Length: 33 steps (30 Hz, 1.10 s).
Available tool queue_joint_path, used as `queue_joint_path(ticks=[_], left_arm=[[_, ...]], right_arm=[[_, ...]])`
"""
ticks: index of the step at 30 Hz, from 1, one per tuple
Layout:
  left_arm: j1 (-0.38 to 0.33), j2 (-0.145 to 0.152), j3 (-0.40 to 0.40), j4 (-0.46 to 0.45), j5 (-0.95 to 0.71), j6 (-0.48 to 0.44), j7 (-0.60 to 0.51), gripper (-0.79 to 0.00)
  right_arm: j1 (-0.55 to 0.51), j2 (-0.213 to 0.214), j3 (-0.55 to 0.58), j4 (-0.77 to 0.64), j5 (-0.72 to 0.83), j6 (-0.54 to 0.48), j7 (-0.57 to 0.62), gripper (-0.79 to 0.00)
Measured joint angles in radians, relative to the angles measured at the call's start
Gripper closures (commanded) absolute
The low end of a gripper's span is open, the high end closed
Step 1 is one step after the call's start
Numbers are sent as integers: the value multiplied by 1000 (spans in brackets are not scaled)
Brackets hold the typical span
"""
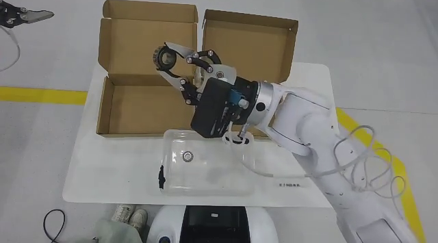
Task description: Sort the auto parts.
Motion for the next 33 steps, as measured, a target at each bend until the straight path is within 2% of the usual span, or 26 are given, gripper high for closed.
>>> queue_joint_path(ticks=[11, 18, 25, 33], left_arm=[[0, 0, 0, 0, 0, 0, 0, -785], [0, 0, 0, 0, 0, 0, 0, -785], [0, 0, 0, 0, 0, 0, 0, -785], [0, 0, 0, 0, 0, 0, 0, -785]], right_arm=[[-86, 0, -46, 101, -33, -6, -66, 0], [-120, -3, -76, 172, -39, 1, -66, 0], [-134, -10, -108, 256, -35, 13, -4, 0], [-76, -41, -187, 379, 7, 17, 124, 0]])
